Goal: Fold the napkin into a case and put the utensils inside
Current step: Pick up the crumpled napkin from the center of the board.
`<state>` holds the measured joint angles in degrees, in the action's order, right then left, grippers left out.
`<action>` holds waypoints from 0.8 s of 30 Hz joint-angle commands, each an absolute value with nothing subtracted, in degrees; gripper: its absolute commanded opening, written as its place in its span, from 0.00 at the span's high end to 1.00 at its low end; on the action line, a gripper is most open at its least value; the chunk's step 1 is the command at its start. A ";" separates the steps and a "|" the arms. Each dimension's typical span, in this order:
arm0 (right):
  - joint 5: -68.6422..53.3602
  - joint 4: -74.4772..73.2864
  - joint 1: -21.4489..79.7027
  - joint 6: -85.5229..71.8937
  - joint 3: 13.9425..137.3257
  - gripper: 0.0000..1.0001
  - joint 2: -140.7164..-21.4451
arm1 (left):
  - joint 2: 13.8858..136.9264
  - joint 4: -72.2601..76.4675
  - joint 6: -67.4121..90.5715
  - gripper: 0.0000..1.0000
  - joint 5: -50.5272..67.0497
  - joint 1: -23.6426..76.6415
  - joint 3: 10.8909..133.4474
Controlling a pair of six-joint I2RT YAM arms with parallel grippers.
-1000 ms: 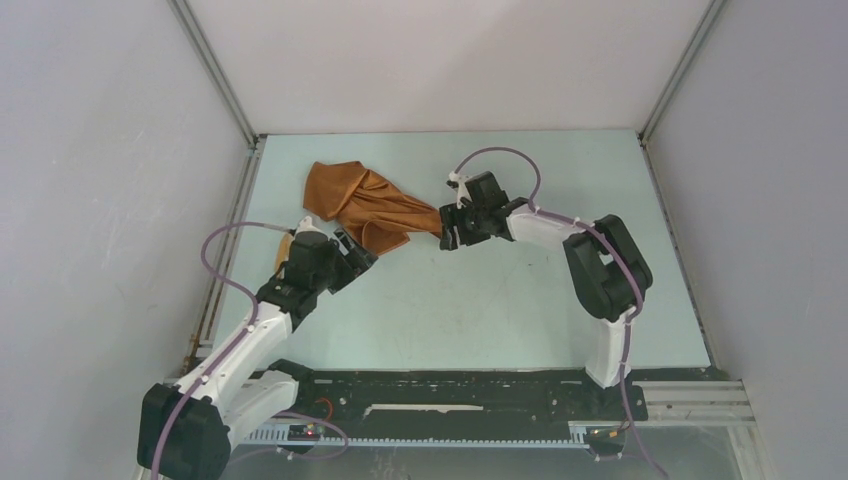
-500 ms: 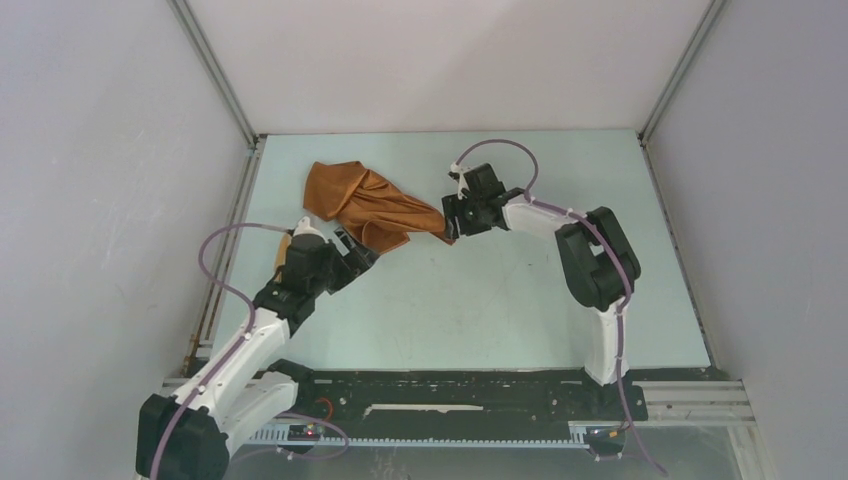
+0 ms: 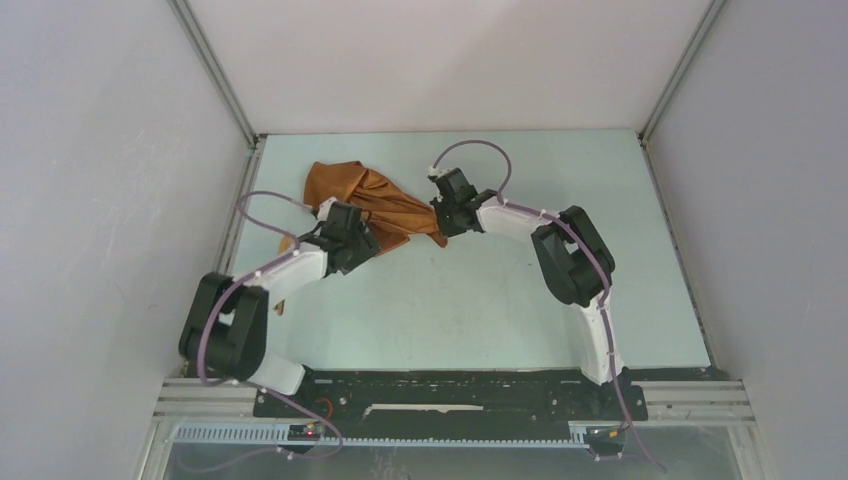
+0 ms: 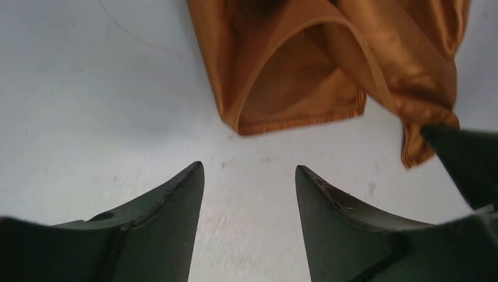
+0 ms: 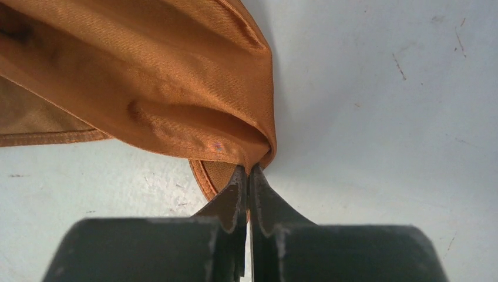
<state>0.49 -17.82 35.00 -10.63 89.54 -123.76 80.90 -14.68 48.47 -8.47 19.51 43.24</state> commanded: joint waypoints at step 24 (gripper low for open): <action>29.72 -30.10 37.66 -7.05 82.31 1.00 -74.17 | 63.08 -46.44 26.98 1.00 -36.89 30.32 74.30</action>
